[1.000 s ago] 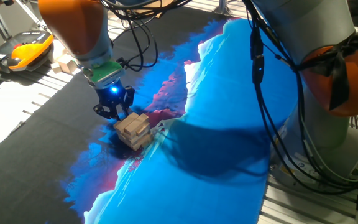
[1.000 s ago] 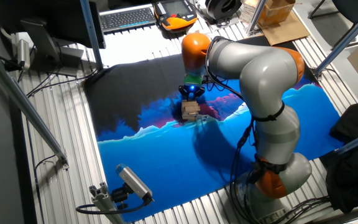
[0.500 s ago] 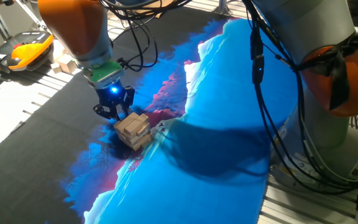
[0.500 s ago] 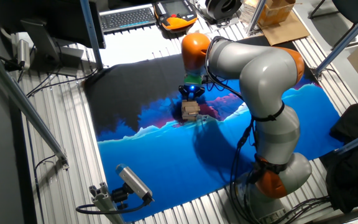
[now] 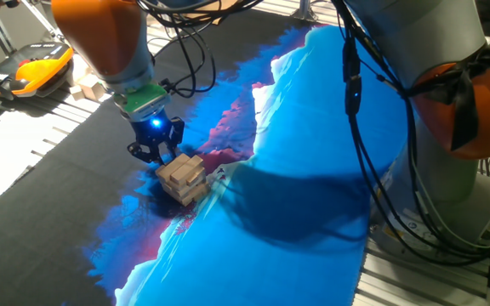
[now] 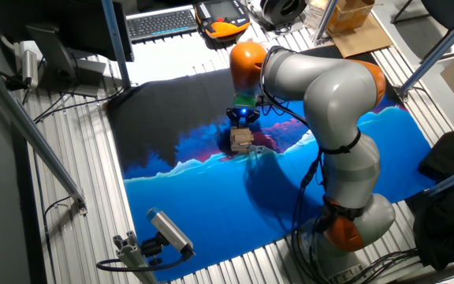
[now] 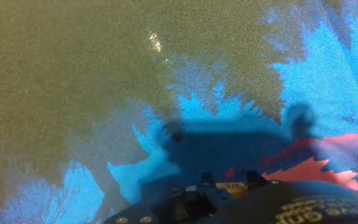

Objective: Play Jenga

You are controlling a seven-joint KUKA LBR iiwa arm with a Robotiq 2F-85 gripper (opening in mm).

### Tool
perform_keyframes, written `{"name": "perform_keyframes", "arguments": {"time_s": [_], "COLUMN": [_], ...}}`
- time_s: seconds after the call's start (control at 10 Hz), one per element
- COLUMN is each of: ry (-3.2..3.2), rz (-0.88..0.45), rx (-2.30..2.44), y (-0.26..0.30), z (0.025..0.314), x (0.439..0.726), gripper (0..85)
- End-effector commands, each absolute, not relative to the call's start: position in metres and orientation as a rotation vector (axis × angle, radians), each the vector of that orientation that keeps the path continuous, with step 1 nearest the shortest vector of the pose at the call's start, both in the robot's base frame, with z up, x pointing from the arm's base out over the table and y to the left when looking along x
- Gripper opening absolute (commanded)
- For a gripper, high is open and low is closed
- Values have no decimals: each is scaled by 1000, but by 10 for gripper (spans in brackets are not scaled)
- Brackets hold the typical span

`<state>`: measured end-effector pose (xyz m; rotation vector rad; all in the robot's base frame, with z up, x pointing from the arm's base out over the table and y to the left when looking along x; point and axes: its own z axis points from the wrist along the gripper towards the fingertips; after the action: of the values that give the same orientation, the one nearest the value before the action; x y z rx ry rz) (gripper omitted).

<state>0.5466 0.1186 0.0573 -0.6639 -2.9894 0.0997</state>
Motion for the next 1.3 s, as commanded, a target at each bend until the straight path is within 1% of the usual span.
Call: {"name": "perform_keyframes", "arguments": {"time_s": [0.0,0.6,1.2], "ry": [-2989,-2993,-2992], "rz": [100,118,105], "rx": [-664,-616,-589], "y": [119,119,119], "z": [57,56,56], "x": [547,548,548], "gripper": [340,340,340]}}
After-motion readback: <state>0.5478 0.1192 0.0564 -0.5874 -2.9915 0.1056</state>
